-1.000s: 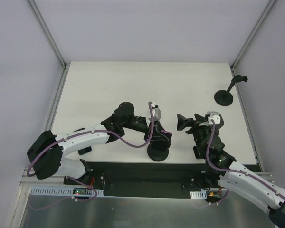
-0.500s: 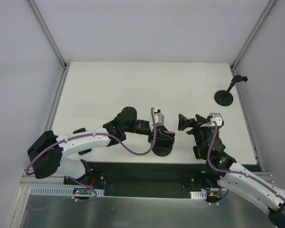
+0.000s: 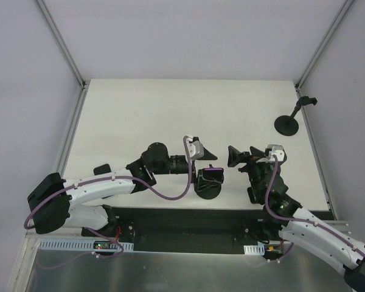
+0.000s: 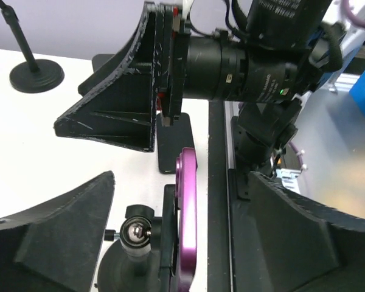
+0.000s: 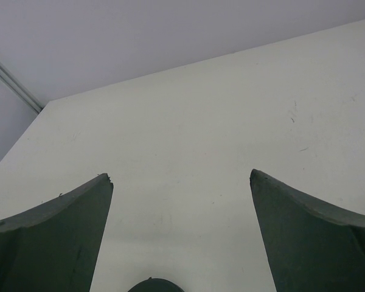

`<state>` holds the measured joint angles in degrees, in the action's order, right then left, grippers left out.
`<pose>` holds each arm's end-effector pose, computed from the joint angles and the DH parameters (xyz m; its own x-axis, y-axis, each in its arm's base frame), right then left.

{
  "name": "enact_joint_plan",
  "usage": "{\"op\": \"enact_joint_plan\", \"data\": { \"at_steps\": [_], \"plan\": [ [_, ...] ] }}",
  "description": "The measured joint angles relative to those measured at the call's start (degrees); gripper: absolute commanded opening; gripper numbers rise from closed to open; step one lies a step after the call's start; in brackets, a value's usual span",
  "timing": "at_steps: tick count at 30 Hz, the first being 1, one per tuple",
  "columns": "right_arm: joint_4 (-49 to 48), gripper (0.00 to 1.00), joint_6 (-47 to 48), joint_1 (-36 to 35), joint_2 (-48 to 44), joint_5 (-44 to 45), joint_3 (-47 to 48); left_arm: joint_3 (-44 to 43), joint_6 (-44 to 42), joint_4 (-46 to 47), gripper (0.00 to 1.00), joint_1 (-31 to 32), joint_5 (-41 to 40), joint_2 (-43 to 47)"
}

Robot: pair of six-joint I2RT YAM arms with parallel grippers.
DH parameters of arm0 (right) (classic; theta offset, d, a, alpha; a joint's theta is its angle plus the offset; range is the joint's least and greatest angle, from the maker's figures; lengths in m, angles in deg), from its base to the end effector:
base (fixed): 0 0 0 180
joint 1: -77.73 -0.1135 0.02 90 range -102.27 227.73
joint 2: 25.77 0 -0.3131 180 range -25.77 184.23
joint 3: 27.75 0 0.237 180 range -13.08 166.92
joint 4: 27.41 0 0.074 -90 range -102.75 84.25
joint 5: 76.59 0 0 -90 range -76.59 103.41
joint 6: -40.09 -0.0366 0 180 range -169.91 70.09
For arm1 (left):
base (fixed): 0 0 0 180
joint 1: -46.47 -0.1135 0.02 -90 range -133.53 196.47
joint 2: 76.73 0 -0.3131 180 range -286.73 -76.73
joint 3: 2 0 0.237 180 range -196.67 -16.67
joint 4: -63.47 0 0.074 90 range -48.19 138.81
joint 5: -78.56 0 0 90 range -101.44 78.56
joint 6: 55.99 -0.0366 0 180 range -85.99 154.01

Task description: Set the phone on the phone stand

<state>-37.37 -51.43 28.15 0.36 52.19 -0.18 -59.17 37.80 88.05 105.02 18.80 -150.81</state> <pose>0.0669 0.0433 0.2776 0.1229 0.1762 -0.9766 -0.1987 0.9685 0.1498 0.1228 -0.2362 0.3598 0.0036 -0.1153 -0.9933 0.9998 0.0174 0.0016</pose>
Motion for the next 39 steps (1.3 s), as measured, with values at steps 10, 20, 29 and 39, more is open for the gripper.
{"op": "enact_joint_plan", "data": {
  "at_steps": [10, 20, 29, 39],
  "plan": [
    [2.2, 0.97, -0.6, 0.0, 1.2, 3.5, 0.6, 3.1, 4.3, -7.7, 0.99, 0.0, -12.9, 17.9],
    [24.2, 0.97, -8.8, 2.2, 2.6, 22.3, 11.9, 3.1, 10.9, -32.5, 0.99, 0.0, -34.7, 37.6],
    [41.5, 0.94, -8.6, 19.6, -0.3, 17.6, 19.4, 3.1, 11.6, -45.3, 0.99, 0.0, -41.9, 48.9],
    [47.9, 0.77, -4.9, 54.0, 12.7, -16.9, 21.2, 0.6, 10.0, -50.4, 0.99, 0.0, -38.2, 48.9]
  ]
}}
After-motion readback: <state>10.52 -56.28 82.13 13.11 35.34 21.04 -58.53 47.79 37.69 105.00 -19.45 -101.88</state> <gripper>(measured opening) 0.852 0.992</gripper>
